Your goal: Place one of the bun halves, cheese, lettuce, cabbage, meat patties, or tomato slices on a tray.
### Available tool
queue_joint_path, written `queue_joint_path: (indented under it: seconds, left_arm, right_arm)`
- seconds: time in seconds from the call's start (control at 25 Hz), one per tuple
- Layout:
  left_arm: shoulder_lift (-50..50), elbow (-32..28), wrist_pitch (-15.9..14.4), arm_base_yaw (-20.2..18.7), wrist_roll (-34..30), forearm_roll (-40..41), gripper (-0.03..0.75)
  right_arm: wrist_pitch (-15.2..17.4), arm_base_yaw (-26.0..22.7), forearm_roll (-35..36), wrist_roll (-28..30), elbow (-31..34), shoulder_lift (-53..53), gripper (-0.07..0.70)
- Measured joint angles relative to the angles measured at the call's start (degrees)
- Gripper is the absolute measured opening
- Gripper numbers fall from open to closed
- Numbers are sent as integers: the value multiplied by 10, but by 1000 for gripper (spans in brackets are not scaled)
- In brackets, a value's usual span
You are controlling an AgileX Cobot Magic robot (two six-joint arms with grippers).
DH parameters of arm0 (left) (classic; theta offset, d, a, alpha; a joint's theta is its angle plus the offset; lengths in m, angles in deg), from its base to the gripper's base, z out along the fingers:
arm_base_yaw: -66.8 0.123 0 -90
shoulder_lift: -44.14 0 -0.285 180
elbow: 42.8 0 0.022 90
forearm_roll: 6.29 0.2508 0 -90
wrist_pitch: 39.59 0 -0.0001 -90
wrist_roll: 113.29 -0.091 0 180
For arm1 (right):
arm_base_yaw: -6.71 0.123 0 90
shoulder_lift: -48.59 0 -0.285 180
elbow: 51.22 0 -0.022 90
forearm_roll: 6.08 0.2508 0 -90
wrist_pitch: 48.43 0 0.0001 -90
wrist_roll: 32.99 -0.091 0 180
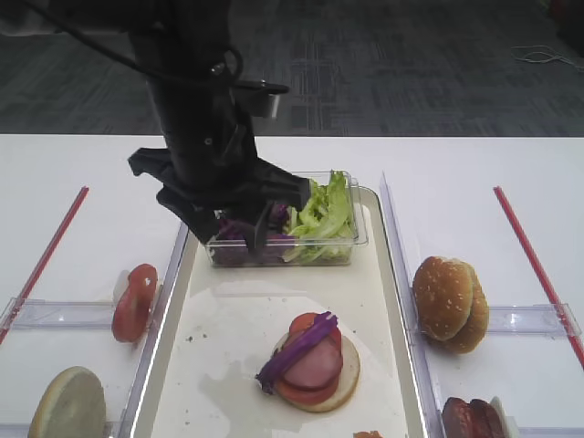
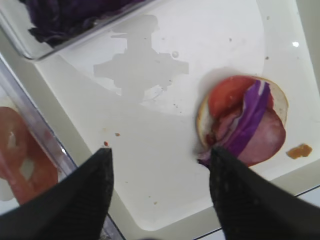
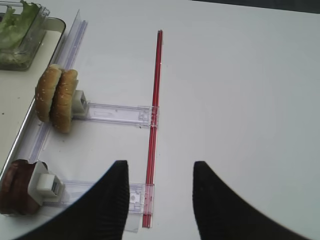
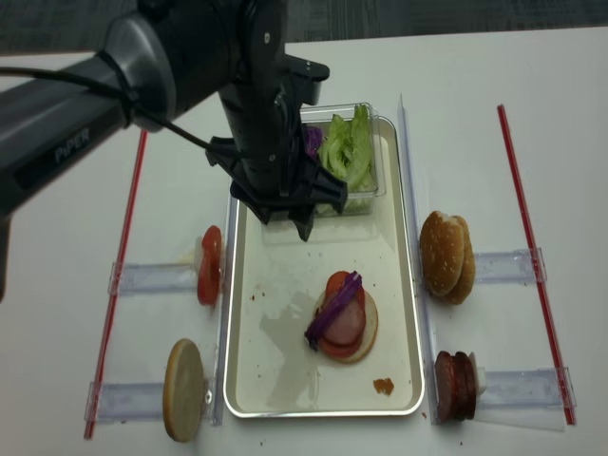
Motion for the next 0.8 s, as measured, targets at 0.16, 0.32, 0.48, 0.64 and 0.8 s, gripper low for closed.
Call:
queue_joint_path:
  seconds: [0.16, 0.32, 0.48, 0.64, 0.8]
  left_arm:
    - [-14, 0, 0, 31, 0, 3, 403]
    - [-19, 0, -1, 62, -1, 8, 403]
    - [-24, 0, -2, 92, -4, 12, 403]
    - [-29, 0, -3, 125, -7, 15, 403]
    - [-29, 0, -3, 149, -10, 30, 403]
  right_arm:
    - [0, 0, 0, 0, 0, 0, 328]
    - [0, 0, 0, 0, 0, 0, 328]
    - [0, 0, 0, 0, 0, 0, 328]
    - [0, 0, 0, 0, 0, 0, 328]
    - [0, 0, 0, 0, 0, 0, 328]
